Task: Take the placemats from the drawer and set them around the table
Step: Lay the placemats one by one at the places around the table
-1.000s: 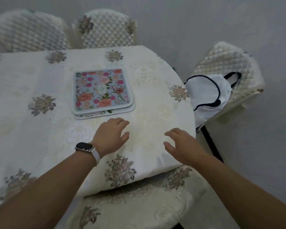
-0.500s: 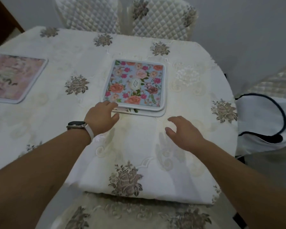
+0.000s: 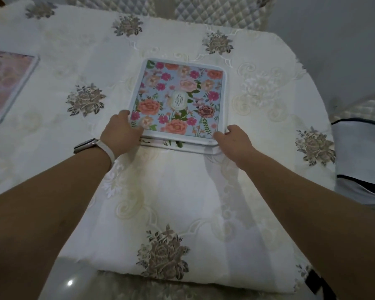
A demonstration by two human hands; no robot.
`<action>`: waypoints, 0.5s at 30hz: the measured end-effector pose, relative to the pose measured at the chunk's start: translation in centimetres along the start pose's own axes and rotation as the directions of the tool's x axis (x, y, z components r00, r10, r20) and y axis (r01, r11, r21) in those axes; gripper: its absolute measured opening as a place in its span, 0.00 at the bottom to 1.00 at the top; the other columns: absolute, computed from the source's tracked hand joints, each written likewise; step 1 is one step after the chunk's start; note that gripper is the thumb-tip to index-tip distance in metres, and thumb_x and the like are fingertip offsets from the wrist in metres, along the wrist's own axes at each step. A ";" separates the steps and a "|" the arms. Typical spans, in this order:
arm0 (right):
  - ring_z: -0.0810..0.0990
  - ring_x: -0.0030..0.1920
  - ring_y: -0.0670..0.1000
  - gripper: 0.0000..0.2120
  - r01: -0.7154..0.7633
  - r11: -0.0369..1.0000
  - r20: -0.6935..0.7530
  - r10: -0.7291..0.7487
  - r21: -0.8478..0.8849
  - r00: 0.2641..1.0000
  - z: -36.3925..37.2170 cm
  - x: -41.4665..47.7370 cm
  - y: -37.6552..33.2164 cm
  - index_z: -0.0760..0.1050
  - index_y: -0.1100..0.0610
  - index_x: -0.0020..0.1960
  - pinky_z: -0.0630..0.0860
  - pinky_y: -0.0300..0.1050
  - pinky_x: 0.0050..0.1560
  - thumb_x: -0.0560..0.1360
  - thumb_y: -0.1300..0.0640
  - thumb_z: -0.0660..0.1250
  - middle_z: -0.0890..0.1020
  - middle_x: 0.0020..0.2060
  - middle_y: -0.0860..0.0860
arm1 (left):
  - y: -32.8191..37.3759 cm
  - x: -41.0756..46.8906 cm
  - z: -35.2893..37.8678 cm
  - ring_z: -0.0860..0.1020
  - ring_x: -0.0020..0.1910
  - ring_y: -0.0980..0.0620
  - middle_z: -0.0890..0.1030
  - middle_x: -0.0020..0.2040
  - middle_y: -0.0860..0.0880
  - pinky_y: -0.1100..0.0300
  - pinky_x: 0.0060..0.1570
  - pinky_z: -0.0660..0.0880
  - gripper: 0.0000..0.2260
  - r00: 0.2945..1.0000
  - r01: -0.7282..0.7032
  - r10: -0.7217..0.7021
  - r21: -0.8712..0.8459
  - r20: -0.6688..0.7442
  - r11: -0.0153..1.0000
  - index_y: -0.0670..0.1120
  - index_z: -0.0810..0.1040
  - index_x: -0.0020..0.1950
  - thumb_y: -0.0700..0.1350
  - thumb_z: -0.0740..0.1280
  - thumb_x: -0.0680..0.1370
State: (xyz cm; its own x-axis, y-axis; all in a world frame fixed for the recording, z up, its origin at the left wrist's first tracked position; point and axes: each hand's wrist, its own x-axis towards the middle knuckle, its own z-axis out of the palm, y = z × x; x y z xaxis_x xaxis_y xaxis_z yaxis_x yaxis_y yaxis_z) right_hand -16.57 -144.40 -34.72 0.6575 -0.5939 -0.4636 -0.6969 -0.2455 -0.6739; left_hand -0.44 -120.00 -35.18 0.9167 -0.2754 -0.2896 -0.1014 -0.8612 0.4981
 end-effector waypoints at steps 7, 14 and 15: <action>0.80 0.42 0.49 0.12 -0.038 0.977 -0.082 0.056 0.208 0.995 0.5 2.4 -0.8 0.76 0.62 0.50 0.75 0.42 0.42 0.76 0.52 0.67 0.79 0.40 0.47 | 0.2 2.2 1.0 0.76 0.53 0.37 0.73 0.58 0.37 0.49 0.50 0.75 0.18 0.982 0.047 -0.045 0.006 -0.185 0.999 0.39 0.72 0.60 0.50 0.65 0.76; 0.82 0.47 0.57 0.06 -0.140 0.898 -0.002 0.156 0.417 0.988 1.1 3.1 -0.6 0.75 0.57 0.47 0.83 0.58 0.46 0.72 0.63 0.69 0.81 0.47 0.56 | 0.9 2.6 1.5 0.76 0.54 0.43 0.76 0.56 0.43 0.55 0.49 0.73 0.18 0.977 0.096 -0.137 -0.239 -0.161 0.966 0.40 0.71 0.64 0.47 0.66 0.78; 0.82 0.47 0.57 0.06 -0.145 0.896 0.004 0.158 0.420 0.987 1.1 2.9 -0.5 0.74 0.57 0.47 0.83 0.58 0.46 0.72 0.64 0.69 0.81 0.47 0.55 | 0.9 2.3 1.4 0.76 0.51 0.44 0.75 0.54 0.44 0.55 0.48 0.74 0.17 0.977 0.106 -0.149 -0.262 -0.152 0.959 0.41 0.71 0.63 0.47 0.66 0.78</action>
State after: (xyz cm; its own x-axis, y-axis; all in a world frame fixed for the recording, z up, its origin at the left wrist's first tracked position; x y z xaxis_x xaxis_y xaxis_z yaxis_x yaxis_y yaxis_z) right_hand -14.01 -145.14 -36.36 0.5402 -0.6219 -0.5669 -0.5998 0.1879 -0.7777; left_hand 1.07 -122.03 -36.50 0.9695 -0.0756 -0.2330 0.1011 -0.7430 0.6616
